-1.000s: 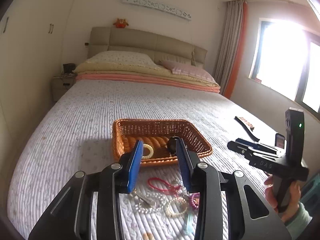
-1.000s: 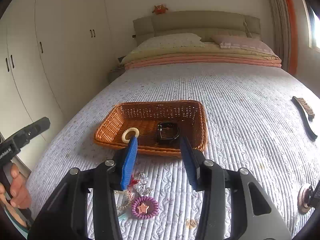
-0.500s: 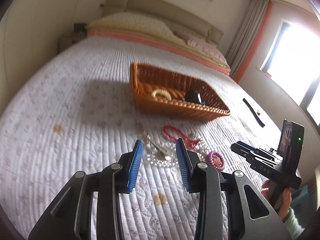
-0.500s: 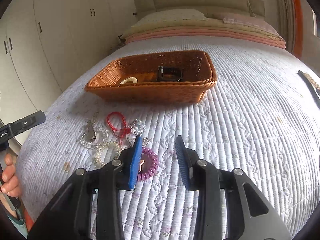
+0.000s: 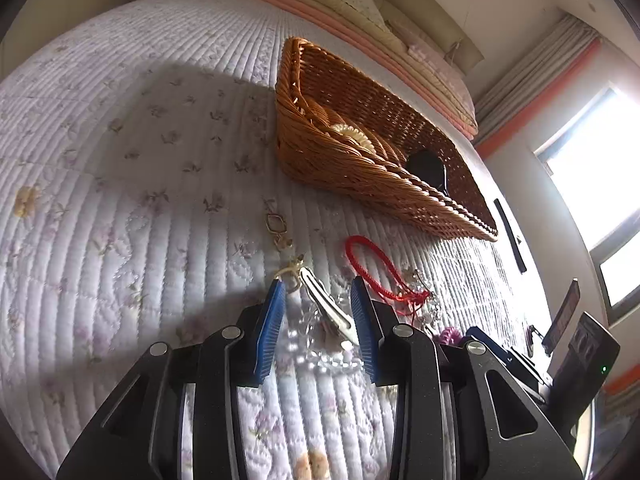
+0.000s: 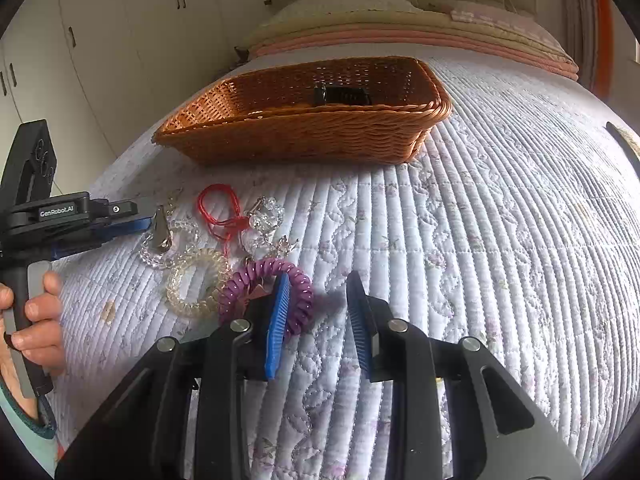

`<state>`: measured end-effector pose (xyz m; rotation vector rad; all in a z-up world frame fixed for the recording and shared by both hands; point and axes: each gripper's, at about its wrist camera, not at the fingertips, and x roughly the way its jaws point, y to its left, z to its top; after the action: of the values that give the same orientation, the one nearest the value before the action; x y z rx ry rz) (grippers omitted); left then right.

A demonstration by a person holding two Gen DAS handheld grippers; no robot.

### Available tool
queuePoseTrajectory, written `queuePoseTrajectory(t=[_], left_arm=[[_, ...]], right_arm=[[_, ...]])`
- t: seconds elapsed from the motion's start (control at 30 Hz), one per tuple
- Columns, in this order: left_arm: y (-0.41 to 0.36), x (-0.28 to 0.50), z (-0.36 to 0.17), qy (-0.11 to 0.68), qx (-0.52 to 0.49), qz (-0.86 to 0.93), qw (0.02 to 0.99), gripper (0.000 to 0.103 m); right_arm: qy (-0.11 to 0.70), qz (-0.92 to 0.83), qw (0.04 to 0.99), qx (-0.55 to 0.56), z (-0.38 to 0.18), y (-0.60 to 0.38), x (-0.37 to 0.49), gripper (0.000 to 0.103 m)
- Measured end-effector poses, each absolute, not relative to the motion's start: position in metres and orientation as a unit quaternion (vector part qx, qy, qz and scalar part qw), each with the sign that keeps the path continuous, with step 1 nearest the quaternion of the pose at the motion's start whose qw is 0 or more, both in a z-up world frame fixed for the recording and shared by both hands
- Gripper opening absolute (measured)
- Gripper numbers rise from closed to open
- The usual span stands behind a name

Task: Organize jewelry
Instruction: 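Grasp the silver hair clip with the left gripper while the right grasps the purple coiled hair tie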

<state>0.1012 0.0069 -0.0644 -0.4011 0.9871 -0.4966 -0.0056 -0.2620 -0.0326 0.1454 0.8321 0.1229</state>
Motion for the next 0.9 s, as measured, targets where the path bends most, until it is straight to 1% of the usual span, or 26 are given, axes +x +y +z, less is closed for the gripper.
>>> queuePoseTrajectory(t=[0.17,0.2,0.23,0.3,0.4,0.57,0.63,0.77,0.83,0.87,0.9], left_arm=[[-0.003,0.105,-0.069,0.464,-0.188,-0.23,0.834,0.03],[-0.005,0.106,-0.069,0.464,-0.186,-0.229,0.835,0.022],[-0.007,0.105,-0.071,0.465,-0.184,-0.23,0.834,0.007],[-0.009,0.105,-0.072,0.464,-0.189,-0.233,0.834,0.006],[-0.005,0.097,-0.063,0.44,-0.2,-0.245,0.84,0.0],[0.016,0.079,-0.043,0.425,-0.205,-0.266,0.841,0.0],[0.026,0.072,-0.038,0.437,-0.197,-0.271,0.834,0.0],[0.034,0.065,-0.044,0.492,-0.123,-0.257,0.823,0.0],[0.031,0.065,-0.049,0.501,-0.082,-0.241,0.827,0.005],[0.028,0.065,-0.05,0.501,-0.072,-0.239,0.829,0.005],[0.024,0.064,-0.049,0.497,-0.059,-0.237,0.833,0.01]], right_arm=[[0.409,0.059,0.908,0.072,-0.035,-0.264,-0.004,0.027],[0.41,0.059,0.908,0.07,-0.035,-0.263,-0.004,0.027],[0.411,0.059,0.908,0.066,-0.036,-0.262,-0.003,0.027],[0.411,0.061,0.907,0.063,-0.037,-0.26,-0.002,0.015],[0.41,0.065,0.908,0.06,-0.038,-0.258,-0.002,0.01],[0.409,0.066,0.908,0.065,-0.039,-0.26,-0.003,0.009],[0.409,0.068,0.907,0.069,-0.04,-0.262,-0.002,0.01],[0.408,0.07,0.907,0.074,-0.041,-0.263,-0.001,0.01],[0.408,0.068,0.907,0.076,-0.042,-0.264,0.0,0.01],[0.408,0.067,0.907,0.077,-0.042,-0.264,-0.001,0.01],[0.408,0.067,0.907,0.078,-0.042,-0.265,-0.001,0.01]])
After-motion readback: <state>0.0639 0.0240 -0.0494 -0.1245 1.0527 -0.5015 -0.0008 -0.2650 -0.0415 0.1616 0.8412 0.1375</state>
